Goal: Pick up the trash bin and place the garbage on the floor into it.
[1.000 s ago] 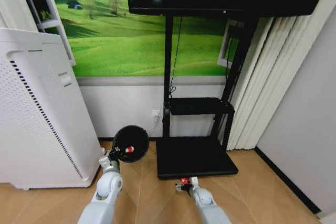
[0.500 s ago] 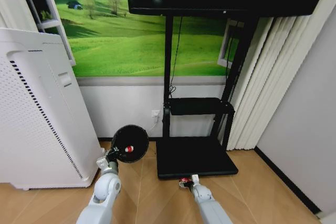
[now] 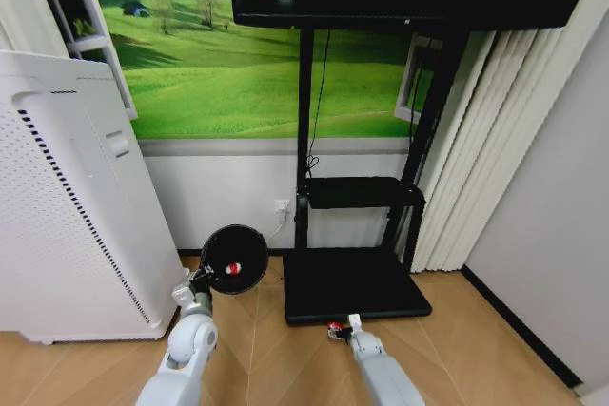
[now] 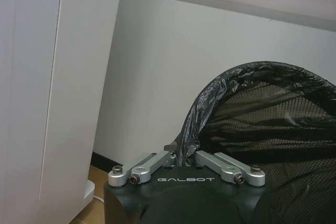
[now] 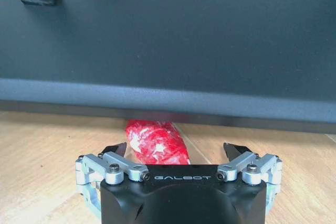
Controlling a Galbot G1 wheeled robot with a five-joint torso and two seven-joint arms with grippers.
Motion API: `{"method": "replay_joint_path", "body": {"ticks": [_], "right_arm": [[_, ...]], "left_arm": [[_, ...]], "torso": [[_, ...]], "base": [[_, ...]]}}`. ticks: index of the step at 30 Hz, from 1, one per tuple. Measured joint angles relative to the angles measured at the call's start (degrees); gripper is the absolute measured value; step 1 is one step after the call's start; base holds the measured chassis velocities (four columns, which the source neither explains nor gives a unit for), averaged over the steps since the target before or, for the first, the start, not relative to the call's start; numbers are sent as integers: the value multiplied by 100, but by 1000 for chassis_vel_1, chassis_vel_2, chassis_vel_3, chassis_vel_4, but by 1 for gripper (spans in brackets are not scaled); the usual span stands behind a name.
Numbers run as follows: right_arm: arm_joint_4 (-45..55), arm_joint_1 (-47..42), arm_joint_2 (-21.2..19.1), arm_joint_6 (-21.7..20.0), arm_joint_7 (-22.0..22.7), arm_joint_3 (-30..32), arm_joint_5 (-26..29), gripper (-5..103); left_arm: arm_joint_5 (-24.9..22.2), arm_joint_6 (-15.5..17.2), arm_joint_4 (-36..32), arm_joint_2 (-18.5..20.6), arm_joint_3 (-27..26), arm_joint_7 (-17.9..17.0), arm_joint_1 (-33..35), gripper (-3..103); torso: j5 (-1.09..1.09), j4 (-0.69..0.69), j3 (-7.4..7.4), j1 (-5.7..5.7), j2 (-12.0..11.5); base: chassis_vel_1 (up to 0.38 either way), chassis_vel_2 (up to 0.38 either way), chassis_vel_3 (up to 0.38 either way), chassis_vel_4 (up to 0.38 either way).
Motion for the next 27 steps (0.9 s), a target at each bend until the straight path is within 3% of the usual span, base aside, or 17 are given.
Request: {"method": "replay_joint_path", "body": {"ticks": [14, 22, 23, 25, 27], "right_arm": [[-147, 27, 9, -16, 2, 7, -103, 101], [-194, 39, 40, 9, 24, 5, -154, 71], [-194, 39, 40, 9, 24, 5, -154, 71], [-193, 27, 35, 14, 30, 3, -157, 54], [-190, 22, 34, 17, 32, 2, -158, 49]], "left_arm": [[-68, -2, 1, 40, -43, 1, -31, 3], [-94, -21, 22, 41, -144, 53, -26, 3], [-94, -21, 22, 41, -144, 53, -26, 3], [-106, -25, 24, 63, -185, 77, -11, 3], [-110, -26, 25, 68, -197, 81, -10, 3]], "torso": [[0, 0, 0, 0, 0], [0, 0, -1, 0, 0], [0, 0, -1, 0, 0], [0, 0, -2, 0, 0], [0, 0, -2, 0, 1]], "base": [[0, 0, 0, 0], [0, 0, 0, 0], [0, 0, 0, 0], [0, 0, 0, 0], [0, 0, 0, 0]]}}
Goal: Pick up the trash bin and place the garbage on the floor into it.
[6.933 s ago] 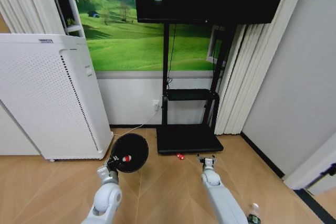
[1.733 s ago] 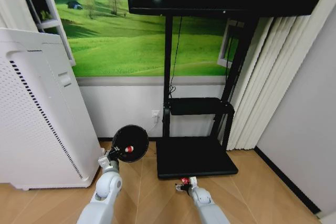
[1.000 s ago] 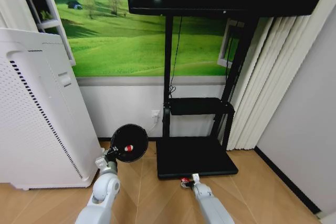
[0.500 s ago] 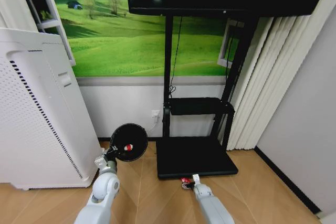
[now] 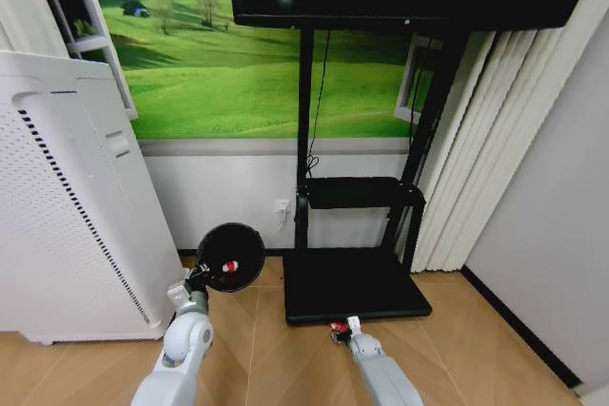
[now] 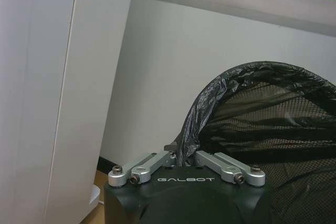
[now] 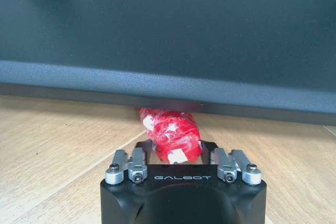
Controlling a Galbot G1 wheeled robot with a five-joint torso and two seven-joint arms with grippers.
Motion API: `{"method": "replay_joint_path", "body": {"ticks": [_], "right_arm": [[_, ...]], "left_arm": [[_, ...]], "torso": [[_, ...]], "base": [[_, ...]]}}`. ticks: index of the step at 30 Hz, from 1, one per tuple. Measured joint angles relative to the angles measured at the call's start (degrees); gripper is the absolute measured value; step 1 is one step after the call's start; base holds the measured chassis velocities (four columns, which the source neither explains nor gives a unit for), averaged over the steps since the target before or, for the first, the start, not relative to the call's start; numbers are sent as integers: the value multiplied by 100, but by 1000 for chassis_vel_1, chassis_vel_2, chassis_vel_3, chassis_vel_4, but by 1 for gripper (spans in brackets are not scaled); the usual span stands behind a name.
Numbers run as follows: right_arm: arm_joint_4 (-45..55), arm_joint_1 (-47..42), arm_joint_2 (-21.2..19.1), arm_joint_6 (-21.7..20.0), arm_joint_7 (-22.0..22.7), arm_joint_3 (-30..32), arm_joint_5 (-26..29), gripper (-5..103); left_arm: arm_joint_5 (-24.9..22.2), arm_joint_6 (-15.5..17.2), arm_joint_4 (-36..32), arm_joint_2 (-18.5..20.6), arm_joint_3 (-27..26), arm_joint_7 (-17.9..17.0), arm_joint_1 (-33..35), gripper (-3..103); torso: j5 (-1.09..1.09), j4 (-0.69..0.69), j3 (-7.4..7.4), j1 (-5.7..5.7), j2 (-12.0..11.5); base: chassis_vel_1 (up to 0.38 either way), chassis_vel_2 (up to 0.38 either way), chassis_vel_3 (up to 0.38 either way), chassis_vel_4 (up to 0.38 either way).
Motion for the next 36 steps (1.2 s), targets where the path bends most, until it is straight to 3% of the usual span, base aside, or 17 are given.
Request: {"method": "replay_joint_path", "body": {"ticks": [1, 4, 6, 13, 19, 22, 23, 26, 36], "right_arm": [[10, -9, 3, 1, 10, -1, -5, 43], [24, -23, 9, 1, 17, 0, -9, 43], [96, -81, 25, 0, 37, 0, -24, 28], [236, -217, 8, -8, 59, 6, -33, 16], [441, -376, -40, -49, 90, 48, 7, 15], [701, -534, -91, -164, 115, 77, 64, 15], [1007, -688, -140, -401, 134, 120, 175, 15], [1469, -903, -202, -610, 134, 242, 293, 15], [2310, -1439, -396, -850, 221, 664, 266, 14]], "left_arm": [[-3, -1, 1, 5, -12, 5, 0, 3], [-4, -1, 5, 6, -15, 8, 0, 3], [-4, -3, 15, 0, -15, 14, -3, 3], [11, -9, -9, -20, -10, 18, 48, 3], [27, -17, -47, -17, -38, 33, 101, 3], [34, -24, -62, -25, -40, 39, 122, 3], [40, -28, -69, -38, -41, 39, 142, 3], [41, -30, -90, -49, -40, 47, 172, 3], [33, -29, -126, -24, -77, 48, 190, 3]], "torso": [[0, 0, 0, 0, 0], [0, 0, 0, 0, 0], [1, 0, 0, 0, 0], [0, -1, 0, 0, 0], [1, 0, 1, 0, 0], [2, -1, 1, 0, 0], [2, -2, 2, 1, 0], [1, -2, 2, 1, 0], [0, -1, 1, 1, 0]], "base": [[0, 0, 0, 0], [0, 0, 0, 0], [0, 0, 0, 0], [0, 0, 0, 0], [0, 0, 0, 0], [0, 0, 0, 0], [0, 0, 0, 0], [0, 0, 0, 0], [0, 0, 0, 0]]}}
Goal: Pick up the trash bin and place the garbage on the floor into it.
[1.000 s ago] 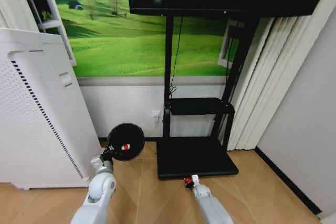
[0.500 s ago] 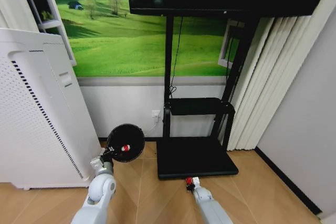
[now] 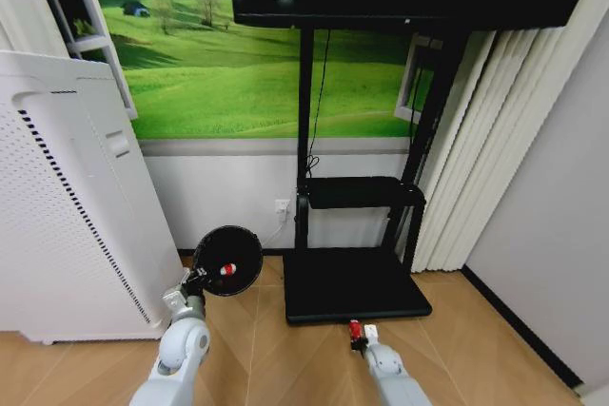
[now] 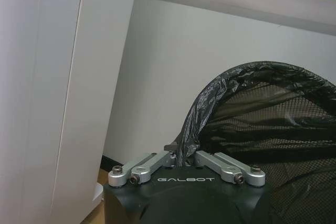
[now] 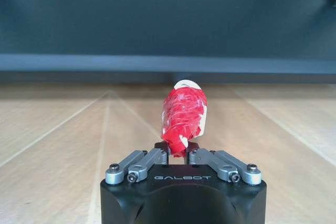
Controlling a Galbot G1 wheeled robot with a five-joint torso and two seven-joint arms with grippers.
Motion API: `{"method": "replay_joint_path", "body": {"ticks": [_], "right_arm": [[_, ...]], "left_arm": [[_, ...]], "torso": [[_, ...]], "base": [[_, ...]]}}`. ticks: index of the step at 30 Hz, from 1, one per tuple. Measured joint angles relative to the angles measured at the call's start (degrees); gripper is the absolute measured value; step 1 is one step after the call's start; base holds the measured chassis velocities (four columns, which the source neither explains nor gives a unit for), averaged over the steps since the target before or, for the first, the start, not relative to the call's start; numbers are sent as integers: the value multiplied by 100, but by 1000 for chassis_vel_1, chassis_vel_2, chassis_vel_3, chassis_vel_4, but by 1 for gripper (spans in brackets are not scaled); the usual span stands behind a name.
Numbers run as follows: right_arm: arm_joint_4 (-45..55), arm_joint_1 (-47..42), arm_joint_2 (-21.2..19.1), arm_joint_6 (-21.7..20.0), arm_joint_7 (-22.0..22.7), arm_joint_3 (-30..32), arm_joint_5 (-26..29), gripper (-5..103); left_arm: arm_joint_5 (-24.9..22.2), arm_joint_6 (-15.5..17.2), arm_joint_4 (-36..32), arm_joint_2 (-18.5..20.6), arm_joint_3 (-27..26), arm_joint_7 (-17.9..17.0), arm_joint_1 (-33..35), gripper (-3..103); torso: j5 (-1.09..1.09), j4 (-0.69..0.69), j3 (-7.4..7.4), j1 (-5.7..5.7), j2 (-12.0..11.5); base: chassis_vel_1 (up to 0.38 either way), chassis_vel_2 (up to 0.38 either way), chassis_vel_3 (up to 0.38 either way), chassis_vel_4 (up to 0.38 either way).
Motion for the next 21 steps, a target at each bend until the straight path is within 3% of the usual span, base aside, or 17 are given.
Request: {"method": "replay_joint_path", "body": {"ticks": [15, 21], "right_arm": [[723, -601, -192, 106, -357, 549, -89, 13], [1685, -937, -213, 231, -352, 865, 335, 13]], "left_arm": [[43, 31, -56, -30, 96, -4, 66, 3], [189, 75, 62, -9, 282, 45, 36, 3]], "torso": [[2, 0, 0, 0, 0], [-1, 0, -1, 0, 0]], "base": [[0, 0, 0, 0], [0, 0, 0, 0]]}}
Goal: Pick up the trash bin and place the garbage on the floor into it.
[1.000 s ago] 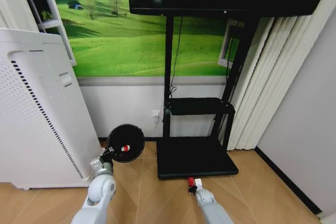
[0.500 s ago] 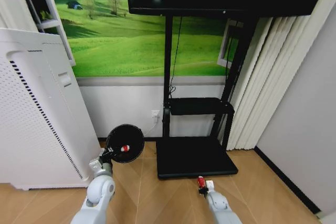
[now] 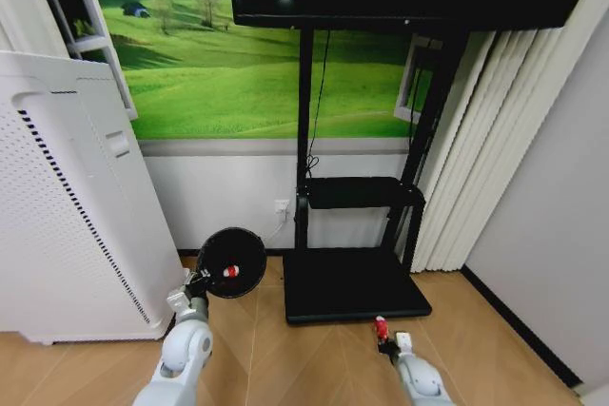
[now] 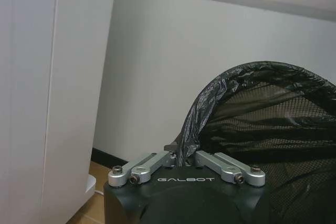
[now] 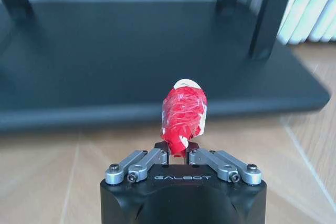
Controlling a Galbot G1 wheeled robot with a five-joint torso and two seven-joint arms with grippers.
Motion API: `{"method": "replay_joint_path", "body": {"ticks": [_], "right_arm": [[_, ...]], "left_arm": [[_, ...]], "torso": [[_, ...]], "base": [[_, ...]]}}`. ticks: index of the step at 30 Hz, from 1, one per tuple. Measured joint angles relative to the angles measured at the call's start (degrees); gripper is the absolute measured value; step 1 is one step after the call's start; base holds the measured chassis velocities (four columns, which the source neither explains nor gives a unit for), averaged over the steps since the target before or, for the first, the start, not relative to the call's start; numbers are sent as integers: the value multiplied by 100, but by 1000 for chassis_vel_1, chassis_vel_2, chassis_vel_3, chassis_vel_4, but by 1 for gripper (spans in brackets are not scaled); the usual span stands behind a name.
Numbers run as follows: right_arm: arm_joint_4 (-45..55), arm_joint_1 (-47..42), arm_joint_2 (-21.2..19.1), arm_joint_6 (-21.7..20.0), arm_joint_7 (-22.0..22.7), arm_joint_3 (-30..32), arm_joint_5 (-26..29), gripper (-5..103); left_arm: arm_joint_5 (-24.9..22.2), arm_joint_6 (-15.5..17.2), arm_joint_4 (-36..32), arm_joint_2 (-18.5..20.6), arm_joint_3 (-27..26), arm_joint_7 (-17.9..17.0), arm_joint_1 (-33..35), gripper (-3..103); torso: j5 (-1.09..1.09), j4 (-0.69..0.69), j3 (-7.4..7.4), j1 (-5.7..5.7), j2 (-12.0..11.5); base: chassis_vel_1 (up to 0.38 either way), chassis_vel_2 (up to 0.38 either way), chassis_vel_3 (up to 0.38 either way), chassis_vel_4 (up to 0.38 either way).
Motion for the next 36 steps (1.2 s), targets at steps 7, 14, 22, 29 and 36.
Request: {"method": "replay_joint_path", "body": {"ticks": [7, 14, 22, 29, 36], "right_arm": [[740, -182, 48, 365, -176, 278, 340, 13], [1581, -732, -95, 611, -477, 381, 764, 13], [2566, -1133, -127, 806, -656, 381, 1142, 13], [3148, -1140, -121, 527, -712, 345, 1436, 13], [3234, -884, -86, 395, -562, 1, 1207, 13]], "left_arm": [[135, 69, 7, 12, 104, 90, 112, 3], [281, 103, 214, 99, 407, 310, 59, 3], [236, 139, 635, 422, 1150, 369, -510, 3], [81, 280, 487, 365, 1696, -259, -844, 3], [78, 313, 327, 430, 1498, -354, -666, 3]], "torso": [[3, 2, 1, 0, 0], [1, -1, 1, 0, 0], [2, 1, 1, 0, 0], [2, -2, 1, 0, 0], [2, 1, 1, 0, 0]], "base": [[0, 0, 0, 0], [0, 0, 0, 0], [0, 0, 0, 0], [0, 0, 0, 0], [0, 0, 0, 0]]}}
